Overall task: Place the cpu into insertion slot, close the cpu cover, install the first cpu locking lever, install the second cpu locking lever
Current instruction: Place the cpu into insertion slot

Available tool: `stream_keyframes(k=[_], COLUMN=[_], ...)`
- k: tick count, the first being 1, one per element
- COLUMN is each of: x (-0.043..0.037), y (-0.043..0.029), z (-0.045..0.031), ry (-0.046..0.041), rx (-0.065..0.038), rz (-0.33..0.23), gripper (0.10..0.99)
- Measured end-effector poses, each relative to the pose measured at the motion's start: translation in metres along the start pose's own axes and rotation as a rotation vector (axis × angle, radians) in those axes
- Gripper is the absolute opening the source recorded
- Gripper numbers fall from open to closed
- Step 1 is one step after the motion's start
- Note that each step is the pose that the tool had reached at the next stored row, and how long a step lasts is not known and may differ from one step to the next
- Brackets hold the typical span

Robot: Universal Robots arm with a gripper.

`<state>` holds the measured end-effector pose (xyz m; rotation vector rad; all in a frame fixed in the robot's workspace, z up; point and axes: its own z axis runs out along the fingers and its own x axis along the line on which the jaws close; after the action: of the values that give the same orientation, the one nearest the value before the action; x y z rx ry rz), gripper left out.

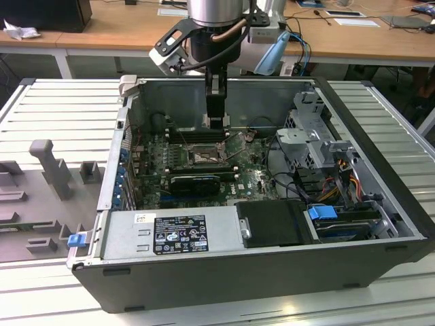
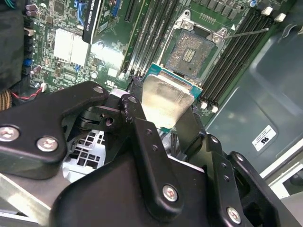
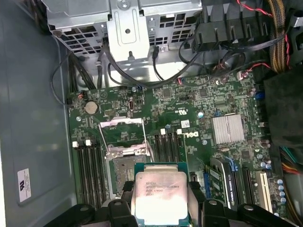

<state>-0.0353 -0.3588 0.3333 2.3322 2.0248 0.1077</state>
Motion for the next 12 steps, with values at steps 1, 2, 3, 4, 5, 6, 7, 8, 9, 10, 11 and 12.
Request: stream_keyframes(k=[1, 2, 3, 4, 5, 6, 7, 8, 9, 10, 11, 12], x=[0.0, -0.0001, -0.0001, -0.0001, -0.0001, -0.0002, -0.0002, -0.0002, -0.0003, -0.0003, -0.0003, -0.0003], y=[-0.0001, -0.0002, -0.0003, -0.0004, -0.0006, -0.0008, -0.0008, -0.0009, -0.001, -0.0011, -0.0013, -0.0014], z=[0.0007, 0.0025, 0.0036, 0.0051, 0.0069, 0.0089, 0.0098, 0.0107, 0.0122, 0.0132, 0.0151, 0.0171], ry=[-0.0001, -0.0001, -0.0001, -0.0001, -0.0001, 0.0, 0.0, 0.0, -0.0001, 0.0, 0.0, -0.0001], rx=[0.0, 0.0, 0.0, 0.0, 0.0, 0.0, 0.0, 0.0, 0.0, 0.0, 0.0, 0.0], rz=[0.0, 0.0, 0.0, 0.0, 0.0, 0.0, 0.0, 0.0, 0.0, 0.0, 0.0, 0.0], gripper=[0.525, 0.525, 0.525, 0.525, 0.525, 0.525, 0.525, 0.525, 0.525, 0.525, 0.525, 0.525])
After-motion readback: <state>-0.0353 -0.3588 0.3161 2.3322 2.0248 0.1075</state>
